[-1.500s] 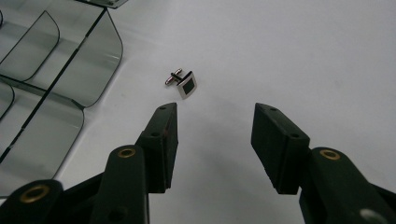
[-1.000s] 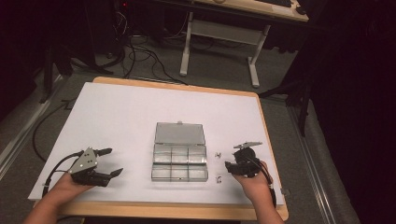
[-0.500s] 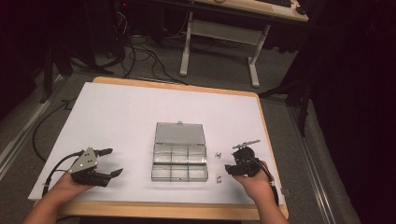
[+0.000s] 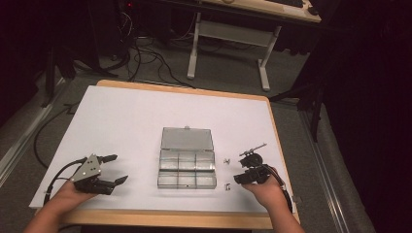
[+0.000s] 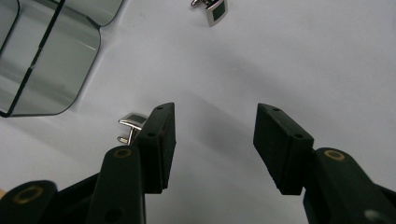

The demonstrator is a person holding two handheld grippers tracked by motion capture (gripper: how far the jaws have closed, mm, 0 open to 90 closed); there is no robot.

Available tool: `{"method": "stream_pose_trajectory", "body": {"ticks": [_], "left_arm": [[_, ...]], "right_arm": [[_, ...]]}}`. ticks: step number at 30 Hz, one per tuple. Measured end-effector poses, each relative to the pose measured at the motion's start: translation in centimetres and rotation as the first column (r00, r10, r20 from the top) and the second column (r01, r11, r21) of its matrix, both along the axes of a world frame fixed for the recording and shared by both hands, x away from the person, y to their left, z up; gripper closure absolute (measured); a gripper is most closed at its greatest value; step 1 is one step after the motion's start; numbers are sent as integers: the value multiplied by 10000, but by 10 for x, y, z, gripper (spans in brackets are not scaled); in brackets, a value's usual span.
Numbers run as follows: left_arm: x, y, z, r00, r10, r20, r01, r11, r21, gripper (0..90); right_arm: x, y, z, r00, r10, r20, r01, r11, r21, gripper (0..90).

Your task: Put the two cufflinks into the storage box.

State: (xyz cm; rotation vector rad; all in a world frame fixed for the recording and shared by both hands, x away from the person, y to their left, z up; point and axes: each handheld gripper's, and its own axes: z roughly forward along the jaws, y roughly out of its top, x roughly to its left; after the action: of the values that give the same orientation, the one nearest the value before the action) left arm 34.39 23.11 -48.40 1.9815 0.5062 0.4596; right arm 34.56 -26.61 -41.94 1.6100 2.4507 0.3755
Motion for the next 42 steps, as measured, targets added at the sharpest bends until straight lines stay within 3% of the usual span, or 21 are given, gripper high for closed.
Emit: {"method": "stream_pose_trajectory", "body": {"ticks": [6, 20, 23, 30, 36, 38, 42], "left_arm": [[0, 0, 0, 10000, -65, 5, 65, 10000, -3, 186], [0, -1, 0, 10000, -73, 25, 73, 9999, 77, 187], [-1, -1, 0, 9999, -99, 50, 99, 9999, 81, 187], [-2, 0, 0, 9999, -67, 123, 67, 10000, 18, 187], [-1, -1, 0, 10000, -61, 60, 61, 9999, 92, 189], [-1, -1, 0, 9999, -69, 95, 68, 9999, 110, 188], [-1, -1, 0, 9999, -58, 84, 57, 9999, 97, 190]], "right_arm": [[-1, 4, 3, 9987, 176, -474, -176, 9998, -5, 488], [-4, 20, 14, 9954, 364, -887, -386, 9990, -231, 484], [-4, 26, 9, 9917, 508, -1177, -525, 9986, -115, 560], [-3, 37, -1, 9858, 406, -1629, -401, 9992, 63, 590], [-3, 43, -12, 9836, 508, -1732, -540, 9984, -140, 614], [-4, 45, -14, 9813, 69, -1923, -99, 9998, -146, 636], [-2, 48, -18, 9828, 364, -1812, -404, 9990, -189, 654]]}}
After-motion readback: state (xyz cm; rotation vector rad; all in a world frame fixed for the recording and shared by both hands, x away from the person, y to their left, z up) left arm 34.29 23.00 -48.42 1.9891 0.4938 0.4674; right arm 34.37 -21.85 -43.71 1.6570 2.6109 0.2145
